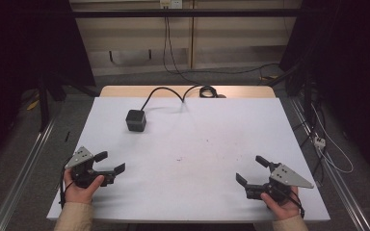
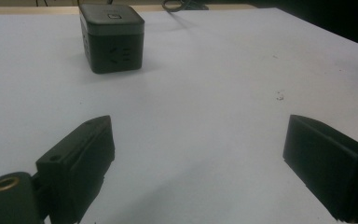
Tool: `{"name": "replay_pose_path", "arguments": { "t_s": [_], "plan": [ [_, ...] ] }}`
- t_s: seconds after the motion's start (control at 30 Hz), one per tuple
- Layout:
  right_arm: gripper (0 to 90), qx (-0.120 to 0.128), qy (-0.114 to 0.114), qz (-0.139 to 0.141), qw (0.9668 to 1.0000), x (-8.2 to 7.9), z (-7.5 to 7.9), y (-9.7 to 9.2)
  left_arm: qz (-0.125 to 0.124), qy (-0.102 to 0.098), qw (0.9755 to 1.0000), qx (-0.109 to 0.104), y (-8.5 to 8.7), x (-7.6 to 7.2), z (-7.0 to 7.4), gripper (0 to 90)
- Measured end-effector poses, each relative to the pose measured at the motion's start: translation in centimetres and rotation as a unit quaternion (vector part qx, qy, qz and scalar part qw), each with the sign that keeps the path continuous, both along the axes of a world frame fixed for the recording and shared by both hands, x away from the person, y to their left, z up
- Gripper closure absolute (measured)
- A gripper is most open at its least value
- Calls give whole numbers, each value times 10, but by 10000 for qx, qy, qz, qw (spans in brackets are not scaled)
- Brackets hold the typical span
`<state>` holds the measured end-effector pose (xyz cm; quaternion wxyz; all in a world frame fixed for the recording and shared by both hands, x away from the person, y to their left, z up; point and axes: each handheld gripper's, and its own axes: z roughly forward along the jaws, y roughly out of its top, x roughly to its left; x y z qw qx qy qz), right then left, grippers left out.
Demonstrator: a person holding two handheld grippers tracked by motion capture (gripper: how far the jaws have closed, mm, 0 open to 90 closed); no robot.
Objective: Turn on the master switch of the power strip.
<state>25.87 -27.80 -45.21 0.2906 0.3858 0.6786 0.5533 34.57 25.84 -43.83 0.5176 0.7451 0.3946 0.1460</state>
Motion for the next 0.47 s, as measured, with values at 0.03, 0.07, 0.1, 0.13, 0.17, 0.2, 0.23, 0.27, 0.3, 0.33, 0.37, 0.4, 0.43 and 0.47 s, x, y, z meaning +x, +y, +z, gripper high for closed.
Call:
{"name": "replay_pose_path", "arguments": {
  "t_s": [0.03,0.07,0.1,0.13,0.17,0.2,0.23,0.27,0.3,0.33,0.37,0.4,0.43,0.47],
  "plan": [
    [43,12,-1,-3,10000,0,0,0,9,-25,10000,-16,1,0,0,85],
    [44,16,3,-3,10000,0,0,0,15,-39,10000,-8,1,-1,1,85],
    [43,12,6,0,10000,0,0,0,11,-50,10000,-21,1,-1,2,85],
    [43,7,8,3,10000,0,0,1,14,-46,10000,-49,1,-1,2,85],
    [43,-1,5,9,10000,0,0,1,13,-50,10000,-56,1,-1,2,85],
    [44,-14,-12,18,10000,0,0,1,14,-54,10000,-74,0,-1,2,85],
    [44,-24,-16,26,10000,0,0,1,7,-54,10000,-77,0,-1,2,85],
    [44,-26,-15,27,10000,0,0,1,6,-54,9999,-91,0,-1,2,85],
    [44,-23,-15,22,10000,0,0,1,3,-53,9999,-101,0,-1,2,85],
    [44,-18,-13,17,10000,0,0,1,0,-58,9999,-91,-1,-1,3,85],
    [44,-8,-3,9,10000,0,0,1,2,-62,9999,-93,-1,-1,3,85],
    [45,-7,0,10,10000,0,0,1,5,-62,9999,-106,0,0,3,85],
    [45,-11,-2,10,10000,0,0,1,5,-55,9999,-103,0,0,3,85],
    [45,-13,1,11,10000,1,0,1,10,-59,9999,-90,0,0,2,85]
  ]
}}
